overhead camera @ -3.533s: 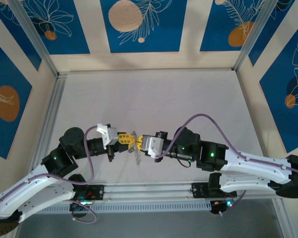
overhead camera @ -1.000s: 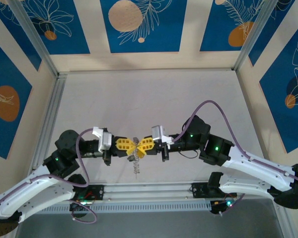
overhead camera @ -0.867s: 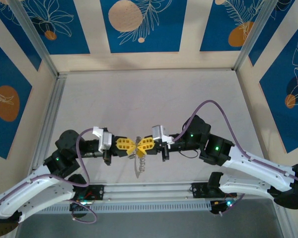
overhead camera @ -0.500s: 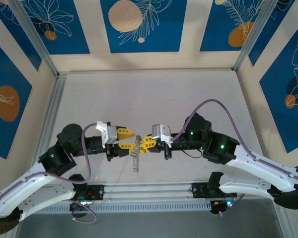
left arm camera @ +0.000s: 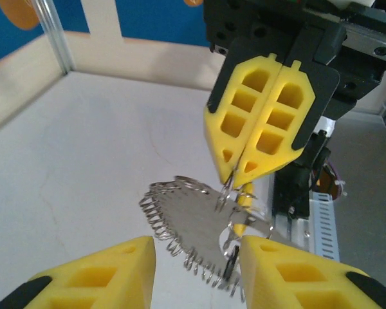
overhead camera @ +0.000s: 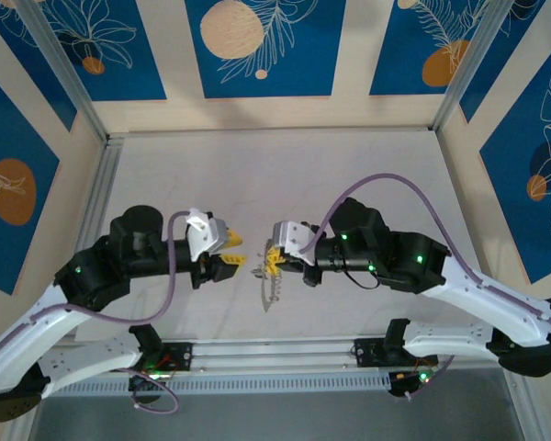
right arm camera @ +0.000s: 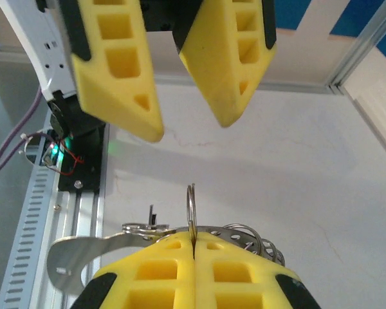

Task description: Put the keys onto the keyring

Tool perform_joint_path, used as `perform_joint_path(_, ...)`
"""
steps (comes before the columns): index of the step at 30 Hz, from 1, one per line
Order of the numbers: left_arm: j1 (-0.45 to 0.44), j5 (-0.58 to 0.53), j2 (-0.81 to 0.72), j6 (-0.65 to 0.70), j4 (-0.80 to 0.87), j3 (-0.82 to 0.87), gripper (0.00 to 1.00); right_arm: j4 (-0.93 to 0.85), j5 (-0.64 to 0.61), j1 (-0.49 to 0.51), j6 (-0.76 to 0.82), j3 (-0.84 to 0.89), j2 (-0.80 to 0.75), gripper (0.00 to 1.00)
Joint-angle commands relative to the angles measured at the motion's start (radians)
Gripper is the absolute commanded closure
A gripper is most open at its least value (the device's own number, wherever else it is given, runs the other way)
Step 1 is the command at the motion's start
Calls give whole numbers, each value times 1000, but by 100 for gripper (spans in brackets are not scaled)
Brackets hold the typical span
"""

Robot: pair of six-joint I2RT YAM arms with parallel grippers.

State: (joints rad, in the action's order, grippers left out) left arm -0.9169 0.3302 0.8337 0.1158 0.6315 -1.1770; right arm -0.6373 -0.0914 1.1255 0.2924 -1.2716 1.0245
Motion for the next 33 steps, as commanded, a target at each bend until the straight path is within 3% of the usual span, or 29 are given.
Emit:
perform_joint_path(1, -14, 43, 28, 28, 43, -34, 61, -53, -29, 8, 10, -55, 20, 100)
perform_joint_path(12, -18, 114, 75, 44, -22, -6, 63, -79, 27, -2, 2, -104, 65, 100)
perform_joint_path(20, -17, 106, 98, 59, -32, -6, 68, -123, 85, -5, 10, -139, 90, 100)
perform_joint_path(23, -17, 110, 104, 61, -40, 0, 76, -129, 87, -3, 8, -139, 93, 100)
perform_joint_path(27, -18, 115, 107, 58, -49, 18, 100, -130, 79, -2, 7, -137, 91, 100)
perform_joint_path(32, -17, 90, 76, 47, -87, 54, 100, -100, 71, -2, -7, -122, 82, 99)
perform_joint_path(33, -17, 82, 60, 40, -107, 68, 100, -94, 77, -3, -14, -115, 80, 94)
